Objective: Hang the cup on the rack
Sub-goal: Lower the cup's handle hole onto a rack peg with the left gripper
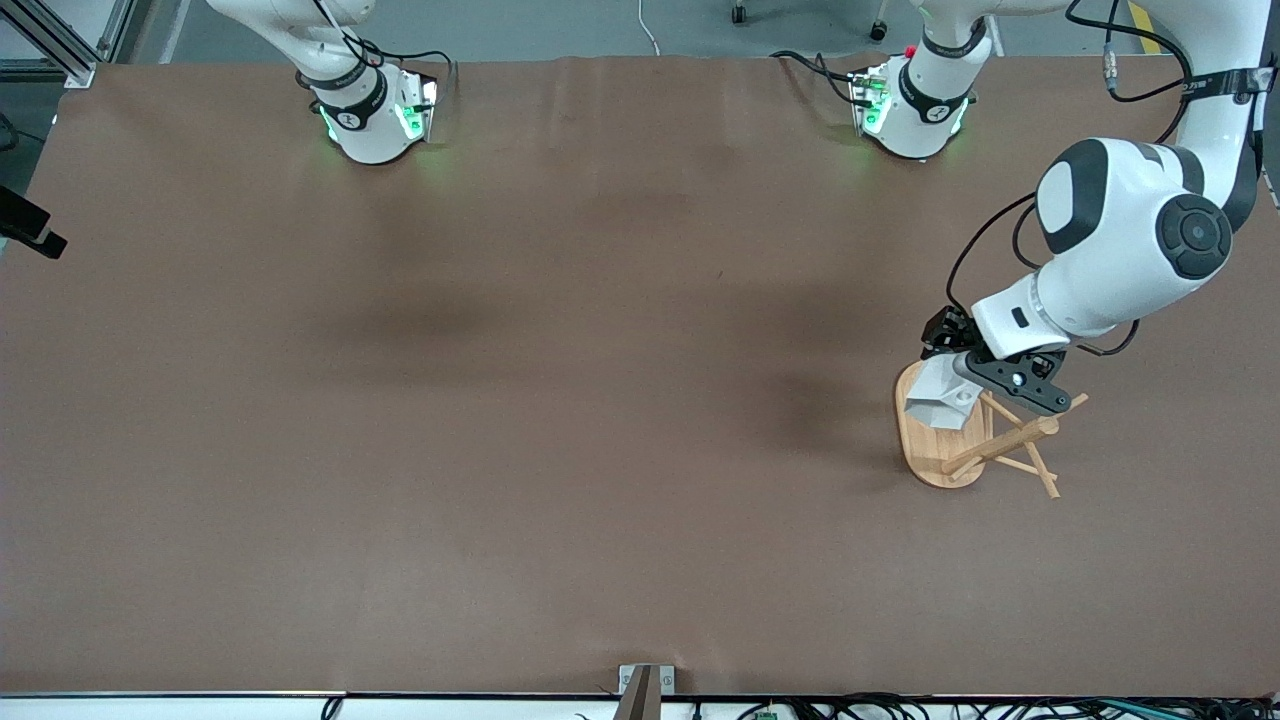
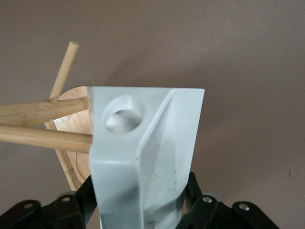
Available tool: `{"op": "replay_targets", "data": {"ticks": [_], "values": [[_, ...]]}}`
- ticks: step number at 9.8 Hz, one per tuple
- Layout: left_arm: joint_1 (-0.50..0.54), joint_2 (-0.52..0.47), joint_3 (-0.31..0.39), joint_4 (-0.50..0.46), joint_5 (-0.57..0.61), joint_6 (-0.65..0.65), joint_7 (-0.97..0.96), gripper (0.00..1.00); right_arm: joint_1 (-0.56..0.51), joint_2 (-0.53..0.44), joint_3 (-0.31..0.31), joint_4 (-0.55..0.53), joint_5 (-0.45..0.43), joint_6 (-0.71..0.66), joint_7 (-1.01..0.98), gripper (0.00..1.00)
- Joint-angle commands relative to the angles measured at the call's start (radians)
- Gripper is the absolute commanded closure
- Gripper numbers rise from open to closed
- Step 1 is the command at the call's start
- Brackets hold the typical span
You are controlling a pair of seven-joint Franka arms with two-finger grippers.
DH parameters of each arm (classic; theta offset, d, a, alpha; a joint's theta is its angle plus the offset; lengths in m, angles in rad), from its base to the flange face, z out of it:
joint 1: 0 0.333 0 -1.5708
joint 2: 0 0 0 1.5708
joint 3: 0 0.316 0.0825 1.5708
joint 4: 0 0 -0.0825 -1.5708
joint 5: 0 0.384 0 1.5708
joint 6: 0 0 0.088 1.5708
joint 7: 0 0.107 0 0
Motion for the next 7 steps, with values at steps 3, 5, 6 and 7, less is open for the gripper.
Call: {"op": "replay_targets", "data": {"ticks": [3, 5, 6, 7], "values": [[0.0, 0.06, 0.025, 0.032, -0.01, 0.009, 0.032, 0.87, -0.007, 0.004, 0.005, 0.017, -0.007, -0.019, -0.012, 0.0], [-0.002, 0.076, 0.036, 0.034, -0.013, 0.009, 0.038, 0.86, -0.007, 0.004, 0.005, 0.017, -0.007, -0.017, -0.012, 0.0], [-0.002, 0.08, 0.045, 0.038, -0.013, 0.009, 0.038, 0.84, -0.007, 0.004, 0.005, 0.017, -0.007, -0.017, -0.011, 0.0], [-0.003, 0.09, 0.05, 0.044, -0.011, 0.009, 0.038, 0.82, -0.009, 0.004, 0.005, 0.017, -0.007, -0.014, -0.011, 0.0]]}}
